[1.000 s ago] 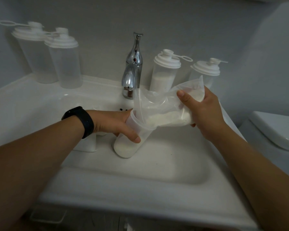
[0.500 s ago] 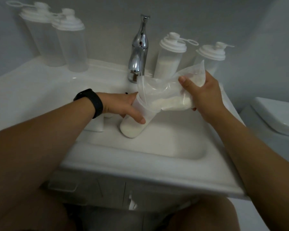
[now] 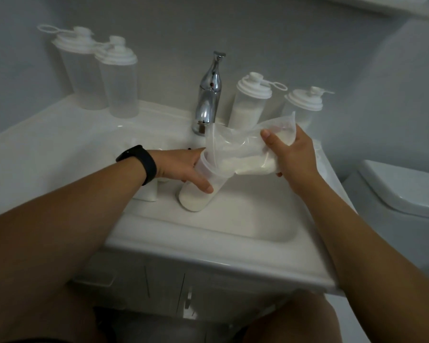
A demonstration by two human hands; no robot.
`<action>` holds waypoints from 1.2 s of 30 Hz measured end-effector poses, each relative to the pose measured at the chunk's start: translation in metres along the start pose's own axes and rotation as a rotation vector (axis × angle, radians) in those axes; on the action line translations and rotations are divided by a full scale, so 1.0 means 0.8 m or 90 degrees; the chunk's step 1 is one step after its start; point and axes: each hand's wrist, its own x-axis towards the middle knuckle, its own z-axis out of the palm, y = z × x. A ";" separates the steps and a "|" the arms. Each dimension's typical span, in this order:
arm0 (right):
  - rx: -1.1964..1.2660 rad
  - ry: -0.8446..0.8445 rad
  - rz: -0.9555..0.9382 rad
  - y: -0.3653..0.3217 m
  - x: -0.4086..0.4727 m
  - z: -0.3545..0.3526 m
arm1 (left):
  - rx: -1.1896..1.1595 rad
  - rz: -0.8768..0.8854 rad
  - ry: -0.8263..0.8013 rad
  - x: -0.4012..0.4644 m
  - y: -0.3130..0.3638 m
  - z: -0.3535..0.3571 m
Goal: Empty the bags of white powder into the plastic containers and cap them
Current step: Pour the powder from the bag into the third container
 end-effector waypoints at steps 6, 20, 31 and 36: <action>0.000 0.005 -0.001 0.004 0.003 -0.001 | 0.008 0.000 -0.001 0.008 -0.009 -0.002; 0.025 0.021 -0.001 -0.001 0.001 -0.003 | -0.015 0.024 0.060 0.006 -0.006 0.003; 0.024 0.043 0.015 0.010 0.007 -0.003 | -0.030 0.086 0.160 0.018 -0.003 0.017; 0.028 0.041 0.040 0.015 0.008 -0.001 | -0.030 0.061 0.133 0.021 -0.010 0.013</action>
